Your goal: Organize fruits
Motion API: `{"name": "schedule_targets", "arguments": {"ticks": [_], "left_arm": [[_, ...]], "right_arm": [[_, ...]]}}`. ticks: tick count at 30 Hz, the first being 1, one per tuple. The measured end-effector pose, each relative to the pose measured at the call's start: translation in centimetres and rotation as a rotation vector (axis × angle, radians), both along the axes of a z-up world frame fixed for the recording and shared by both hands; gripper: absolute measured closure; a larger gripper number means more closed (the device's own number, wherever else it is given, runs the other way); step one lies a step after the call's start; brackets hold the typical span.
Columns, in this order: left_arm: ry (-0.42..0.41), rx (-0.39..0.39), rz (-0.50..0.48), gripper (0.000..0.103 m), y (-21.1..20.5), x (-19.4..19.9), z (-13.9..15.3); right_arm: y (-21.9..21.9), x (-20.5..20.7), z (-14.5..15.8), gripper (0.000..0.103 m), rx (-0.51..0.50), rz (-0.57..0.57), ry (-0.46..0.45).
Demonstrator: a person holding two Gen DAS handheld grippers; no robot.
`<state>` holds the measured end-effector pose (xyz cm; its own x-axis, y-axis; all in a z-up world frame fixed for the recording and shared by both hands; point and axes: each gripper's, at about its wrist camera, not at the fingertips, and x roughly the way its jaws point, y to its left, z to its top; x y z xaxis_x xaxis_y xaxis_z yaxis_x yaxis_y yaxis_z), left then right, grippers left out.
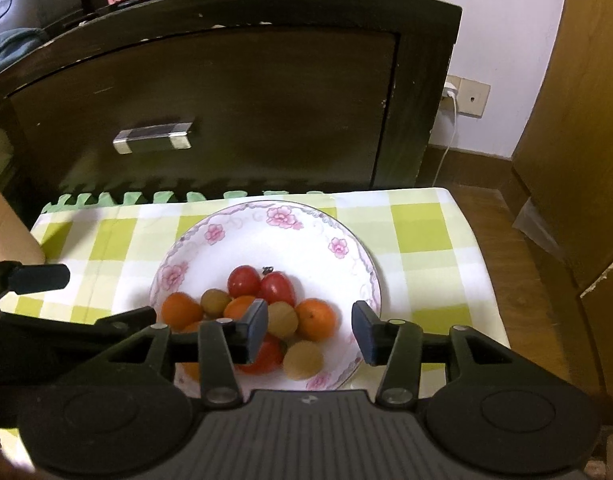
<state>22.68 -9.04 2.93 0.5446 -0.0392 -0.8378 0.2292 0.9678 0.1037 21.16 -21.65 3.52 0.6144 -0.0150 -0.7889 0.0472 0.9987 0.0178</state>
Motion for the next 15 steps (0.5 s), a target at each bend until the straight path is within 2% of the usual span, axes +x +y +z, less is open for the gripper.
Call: {"name": "schedule_targets", "arguments": {"ticks": [10, 13, 15], "left_arm": [[-0.004, -0.03, 0.027, 0.016, 1.5, -2.0, 0.9], [-0.002, -0.032, 0.031, 0.009, 1.8, -2.8, 0.7], [-0.003, -0.03, 0.033, 0.009, 2.0, -3.4, 0.7]], "right_arm": [[0.3, -2.7, 0.5, 0.053, -0.01, -0.009, 0.002], [0.4, -3.6, 0.6, 0.053, -0.01, -0.01, 0.005], [0.4, -4.3, 0.7, 0.053, -0.003, -0.013, 0.004]]}}
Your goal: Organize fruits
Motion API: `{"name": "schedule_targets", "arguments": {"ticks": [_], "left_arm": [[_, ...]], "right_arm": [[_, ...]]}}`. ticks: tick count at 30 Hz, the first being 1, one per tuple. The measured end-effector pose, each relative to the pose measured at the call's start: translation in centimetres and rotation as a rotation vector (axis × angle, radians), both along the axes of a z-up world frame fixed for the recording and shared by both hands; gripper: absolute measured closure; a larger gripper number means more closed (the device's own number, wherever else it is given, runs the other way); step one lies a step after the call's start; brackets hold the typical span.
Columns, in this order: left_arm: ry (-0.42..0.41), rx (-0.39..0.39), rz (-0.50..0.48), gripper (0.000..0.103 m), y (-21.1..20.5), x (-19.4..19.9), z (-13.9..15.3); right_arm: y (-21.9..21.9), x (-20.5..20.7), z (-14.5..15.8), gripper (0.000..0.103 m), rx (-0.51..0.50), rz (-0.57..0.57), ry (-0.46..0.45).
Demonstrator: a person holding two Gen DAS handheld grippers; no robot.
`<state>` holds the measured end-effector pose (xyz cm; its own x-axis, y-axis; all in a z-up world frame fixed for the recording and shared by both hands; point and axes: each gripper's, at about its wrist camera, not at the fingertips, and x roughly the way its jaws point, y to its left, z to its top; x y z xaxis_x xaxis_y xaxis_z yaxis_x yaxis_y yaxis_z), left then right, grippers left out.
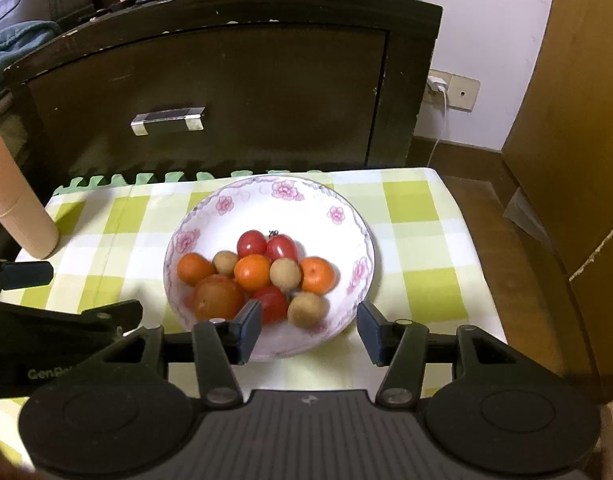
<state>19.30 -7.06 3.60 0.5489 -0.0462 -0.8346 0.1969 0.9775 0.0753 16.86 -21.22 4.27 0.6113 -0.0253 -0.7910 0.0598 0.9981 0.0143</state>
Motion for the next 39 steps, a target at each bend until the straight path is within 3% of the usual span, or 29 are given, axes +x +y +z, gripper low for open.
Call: {"name": "schedule_targets", "arguments": {"ticks": [9, 12, 16, 24, 29, 35, 39], "left_arm": [[-0.014, -0.017, 0.013, 0.008, 1.1, -2.7, 0.6], [-0.036, -0.009, 0.016, 0.0, 1.4, -3.9, 0.7], [-0.054, -0.021, 0.015, 0.0, 2.0, -5.6, 0.9], [-0.075, 0.022, 0.015, 0.0, 2.5, -8.6, 0.3], [-0.069, 0.025, 0.015, 0.0, 2.6, -10.0, 0.2], [-0.033, 0.099, 0.049, 0.0, 3.1, -11.1, -0.5], [-0.004, 0.047, 0.054, 0.0, 3.6, -11.8, -0.7]], "right_arm": [[0.8, -3.6, 0.0, 0.052, 0.035, -0.002, 0.01], [1.1, -4.8, 0.3, 0.052, 0.041, -0.001, 0.003], [1.4, -6.5, 0.7, 0.052, 0.046, -0.001, -0.009], [1.4, -9.6, 0.5, 0.05, 0.057, -0.009, -0.007], [2.0, -11.1, 0.5, 0.05, 0.064, 0.007, -0.004], [2.5, -12.5, 0.4, 0.05, 0.067, 0.011, 0.0], [3.0, -13.1, 0.3, 0.05, 0.068, 0.019, 0.005]]}}
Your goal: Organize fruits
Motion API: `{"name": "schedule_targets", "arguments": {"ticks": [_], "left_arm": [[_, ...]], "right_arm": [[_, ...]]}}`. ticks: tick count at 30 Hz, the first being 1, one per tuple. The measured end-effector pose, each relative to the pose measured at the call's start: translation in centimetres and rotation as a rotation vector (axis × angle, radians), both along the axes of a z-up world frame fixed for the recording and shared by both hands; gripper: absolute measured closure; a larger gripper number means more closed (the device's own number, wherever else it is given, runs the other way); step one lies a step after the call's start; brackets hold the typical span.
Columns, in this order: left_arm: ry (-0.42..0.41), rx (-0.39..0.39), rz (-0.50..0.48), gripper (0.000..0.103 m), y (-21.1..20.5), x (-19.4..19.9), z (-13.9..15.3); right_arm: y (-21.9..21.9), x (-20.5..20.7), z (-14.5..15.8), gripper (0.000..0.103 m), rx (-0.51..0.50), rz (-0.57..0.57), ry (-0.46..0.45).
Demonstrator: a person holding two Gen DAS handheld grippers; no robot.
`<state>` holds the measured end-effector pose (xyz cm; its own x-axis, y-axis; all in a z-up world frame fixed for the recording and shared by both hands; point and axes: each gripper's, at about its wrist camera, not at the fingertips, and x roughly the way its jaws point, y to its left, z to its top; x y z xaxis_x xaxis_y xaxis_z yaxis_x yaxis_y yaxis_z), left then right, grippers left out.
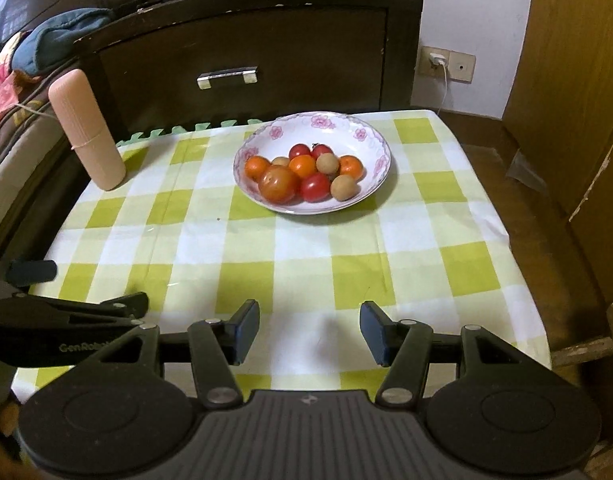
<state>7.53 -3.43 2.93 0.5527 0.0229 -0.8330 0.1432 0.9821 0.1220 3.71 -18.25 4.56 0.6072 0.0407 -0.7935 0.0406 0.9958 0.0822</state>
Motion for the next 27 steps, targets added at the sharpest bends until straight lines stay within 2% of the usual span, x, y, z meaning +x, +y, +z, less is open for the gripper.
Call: {"name": "schedule_targets", "arguments": {"ticks": [5, 21, 27], "left_arm": [[0.005, 0.01, -0.01, 0.0, -0.3, -0.6, -0.2], [0.026, -0.042, -0.011, 0.0, 0.0, -1.5, -0.1], [0.043, -0.1, -0.005, 0.0, 0.4, -1.7, -0.1]], "right_arm": [[0.4, -0.8, -0.2, 0.049, 0.006, 0.01, 0.006], [1.0, -1.7, -0.4, 0.049, 0.011, 0.02, 0.015], [1.0, -1.9, -0.4, 0.049, 0.012, 0.019, 0.011]]}}
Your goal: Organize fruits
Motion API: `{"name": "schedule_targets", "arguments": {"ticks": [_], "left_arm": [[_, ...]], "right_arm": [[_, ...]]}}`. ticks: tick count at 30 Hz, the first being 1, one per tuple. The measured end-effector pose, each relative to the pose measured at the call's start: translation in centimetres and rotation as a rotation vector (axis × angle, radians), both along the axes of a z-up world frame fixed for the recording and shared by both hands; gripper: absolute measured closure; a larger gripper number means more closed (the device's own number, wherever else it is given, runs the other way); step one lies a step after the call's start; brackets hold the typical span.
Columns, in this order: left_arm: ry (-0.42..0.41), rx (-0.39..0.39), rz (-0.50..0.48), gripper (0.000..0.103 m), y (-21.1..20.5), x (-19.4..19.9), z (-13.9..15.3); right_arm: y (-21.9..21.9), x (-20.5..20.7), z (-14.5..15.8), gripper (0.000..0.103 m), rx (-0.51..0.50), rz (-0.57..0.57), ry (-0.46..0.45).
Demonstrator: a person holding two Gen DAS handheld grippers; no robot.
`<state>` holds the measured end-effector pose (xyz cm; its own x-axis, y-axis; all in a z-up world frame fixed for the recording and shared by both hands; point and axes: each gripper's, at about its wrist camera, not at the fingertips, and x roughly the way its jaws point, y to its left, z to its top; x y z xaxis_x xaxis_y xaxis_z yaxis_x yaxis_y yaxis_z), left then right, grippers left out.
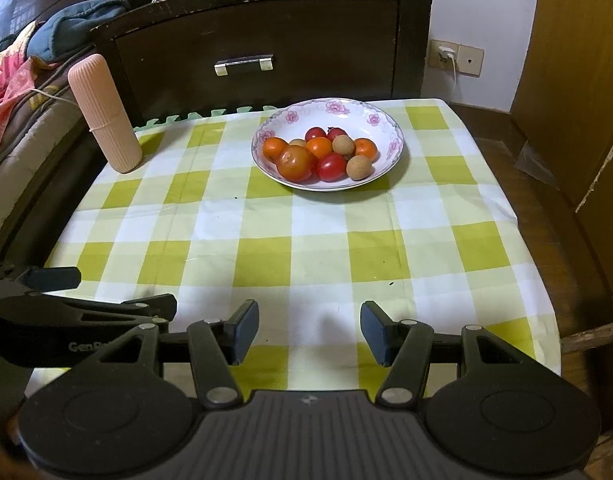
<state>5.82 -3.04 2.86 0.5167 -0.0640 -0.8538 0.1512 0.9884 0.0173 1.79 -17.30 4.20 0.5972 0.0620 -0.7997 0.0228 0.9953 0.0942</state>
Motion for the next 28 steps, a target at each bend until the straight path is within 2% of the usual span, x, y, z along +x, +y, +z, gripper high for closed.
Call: {"name": "schedule_targets", "arguments": {"ticks": [7, 28], "left_arm": [[-0.026, 0.018, -0.028, 0.0, -0.44, -0.35, 0.02], [-0.051, 0.034, -0.027, 0.0, -0.59, -0.44, 0.21]], "right_arm": [[-0.02, -0.01, -0.02, 0.049, 0.0, 0.0, 0.0], [0.03, 0.16, -0.16, 0.049, -0.002, -0.001, 0.01]]}}
